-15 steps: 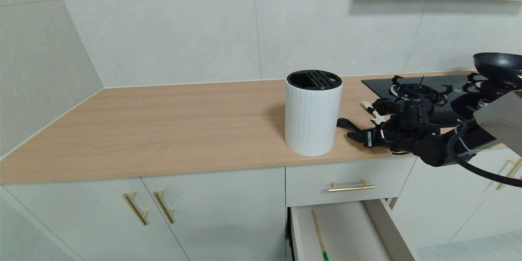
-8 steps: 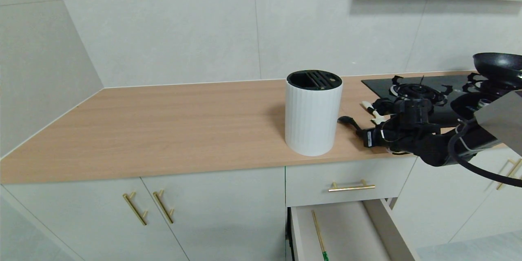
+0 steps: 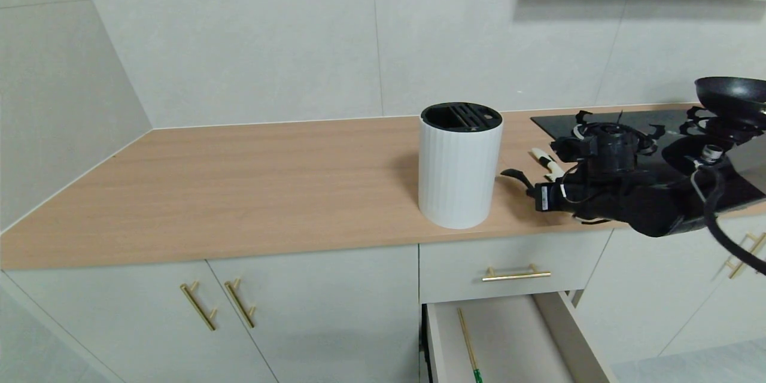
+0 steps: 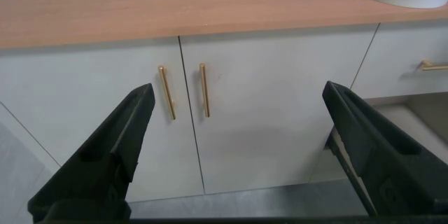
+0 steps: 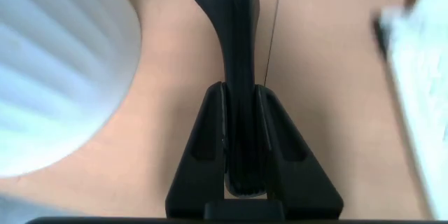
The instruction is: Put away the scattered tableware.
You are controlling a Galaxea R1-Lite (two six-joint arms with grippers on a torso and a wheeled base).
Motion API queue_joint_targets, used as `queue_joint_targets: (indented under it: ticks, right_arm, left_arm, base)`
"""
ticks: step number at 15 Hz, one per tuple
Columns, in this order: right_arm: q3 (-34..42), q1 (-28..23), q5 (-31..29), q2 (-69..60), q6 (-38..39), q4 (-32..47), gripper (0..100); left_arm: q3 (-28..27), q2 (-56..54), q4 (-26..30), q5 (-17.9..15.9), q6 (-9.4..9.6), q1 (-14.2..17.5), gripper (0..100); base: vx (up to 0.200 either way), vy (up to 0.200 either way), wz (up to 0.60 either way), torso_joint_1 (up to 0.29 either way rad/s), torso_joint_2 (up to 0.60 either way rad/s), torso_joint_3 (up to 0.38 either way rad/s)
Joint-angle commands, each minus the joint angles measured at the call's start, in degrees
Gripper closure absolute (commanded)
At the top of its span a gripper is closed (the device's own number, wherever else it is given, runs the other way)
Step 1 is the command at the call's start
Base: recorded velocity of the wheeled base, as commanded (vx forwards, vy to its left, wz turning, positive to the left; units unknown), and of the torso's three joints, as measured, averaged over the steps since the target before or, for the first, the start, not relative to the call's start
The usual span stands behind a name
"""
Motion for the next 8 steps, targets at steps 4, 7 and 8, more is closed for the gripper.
queue_joint_targets:
  ticks: [4, 7, 8]
  right_arm:
    - [13.2, 6.4, -14.0, -25.8, 8.6, 14.5, 100]
    - [22.0, 8.9, -16.4, -31.2, 9.4, 14.2, 100]
    - [23.9, 10.2, -16.4, -32.9, 9.3, 14.2, 100]
  left_arm:
    - [0.0, 0.0, 0.0, 0.0, 0.02, 0.0, 0]
    - [0.0, 0.0, 0.0, 0.0, 0.02, 0.0, 0]
    - [0.0, 0.0, 0.0, 0.0, 0.02, 0.0, 0]
  base:
    - [0.000, 0.000, 0.00, 0.000, 0.00, 0.000]
    - [0.000, 0.000, 0.00, 0.000, 0.00, 0.000]
    - [0.000, 0.000, 0.00, 0.000, 0.00, 0.000]
